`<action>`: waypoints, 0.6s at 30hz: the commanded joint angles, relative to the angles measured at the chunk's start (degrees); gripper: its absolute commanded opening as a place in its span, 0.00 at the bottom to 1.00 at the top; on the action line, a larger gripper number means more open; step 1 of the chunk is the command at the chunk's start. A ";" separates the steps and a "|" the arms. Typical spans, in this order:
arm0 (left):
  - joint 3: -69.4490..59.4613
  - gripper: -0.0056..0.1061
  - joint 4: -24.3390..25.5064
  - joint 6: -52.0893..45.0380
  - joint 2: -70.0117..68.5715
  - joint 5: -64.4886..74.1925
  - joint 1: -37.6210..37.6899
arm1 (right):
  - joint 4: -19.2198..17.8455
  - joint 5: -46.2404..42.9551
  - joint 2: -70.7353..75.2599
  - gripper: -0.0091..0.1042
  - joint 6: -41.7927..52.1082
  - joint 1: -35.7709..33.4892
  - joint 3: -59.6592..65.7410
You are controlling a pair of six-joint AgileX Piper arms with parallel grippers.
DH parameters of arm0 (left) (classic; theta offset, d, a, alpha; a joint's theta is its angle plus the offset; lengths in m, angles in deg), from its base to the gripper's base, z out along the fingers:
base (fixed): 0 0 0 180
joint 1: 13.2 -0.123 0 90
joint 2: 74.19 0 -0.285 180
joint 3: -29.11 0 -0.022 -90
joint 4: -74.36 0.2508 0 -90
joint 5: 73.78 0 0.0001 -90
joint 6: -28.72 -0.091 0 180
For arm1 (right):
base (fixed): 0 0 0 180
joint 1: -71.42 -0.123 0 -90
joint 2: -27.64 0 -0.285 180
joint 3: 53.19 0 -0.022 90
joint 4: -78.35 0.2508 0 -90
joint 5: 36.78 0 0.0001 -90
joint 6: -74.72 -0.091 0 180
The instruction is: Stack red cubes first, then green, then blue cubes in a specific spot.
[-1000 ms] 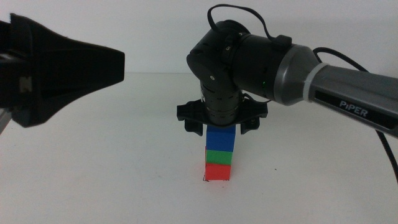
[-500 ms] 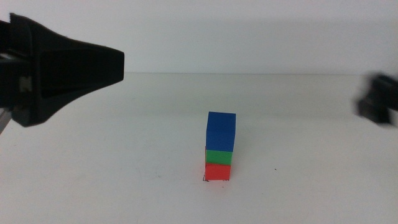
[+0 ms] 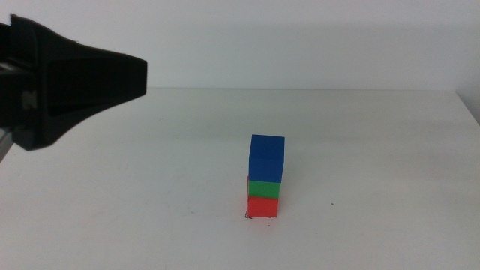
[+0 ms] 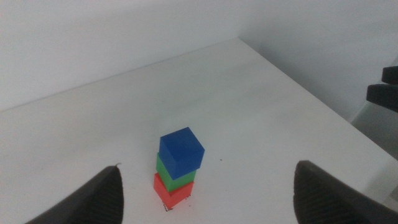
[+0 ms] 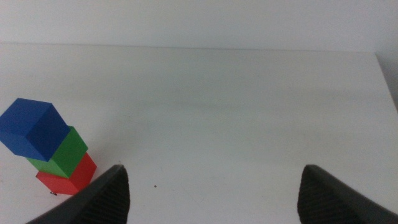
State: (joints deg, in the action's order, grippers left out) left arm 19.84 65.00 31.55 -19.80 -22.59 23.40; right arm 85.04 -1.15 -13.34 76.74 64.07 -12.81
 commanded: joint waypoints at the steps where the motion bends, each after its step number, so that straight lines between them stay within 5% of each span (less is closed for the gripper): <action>1: 0.19 0.89 0.27 -0.01 -0.27 -0.88 -0.13 | 0.18 -0.93 0.29 0.90 0.56 0.40 0.22; 12: -3.62 0.89 1.75 -0.01 -0.68 -3.35 -0.66 | 0.17 -0.75 0.29 0.90 0.56 0.40 0.22; 16: -19.39 0.89 -0.56 -0.01 -6.11 -23.83 -6.10 | 0.08 -3.09 1.54 0.90 0.56 0.40 2.60; 18: -29.47 0.89 2.59 -0.01 -10.59 -33.31 -10.92 | -2.83 -9.37 4.28 0.90 0.56 0.58 7.39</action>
State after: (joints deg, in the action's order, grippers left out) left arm -3.48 65.91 31.55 -27.20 -46.61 15.71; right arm 84.38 -6.52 -10.74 76.74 64.07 -8.24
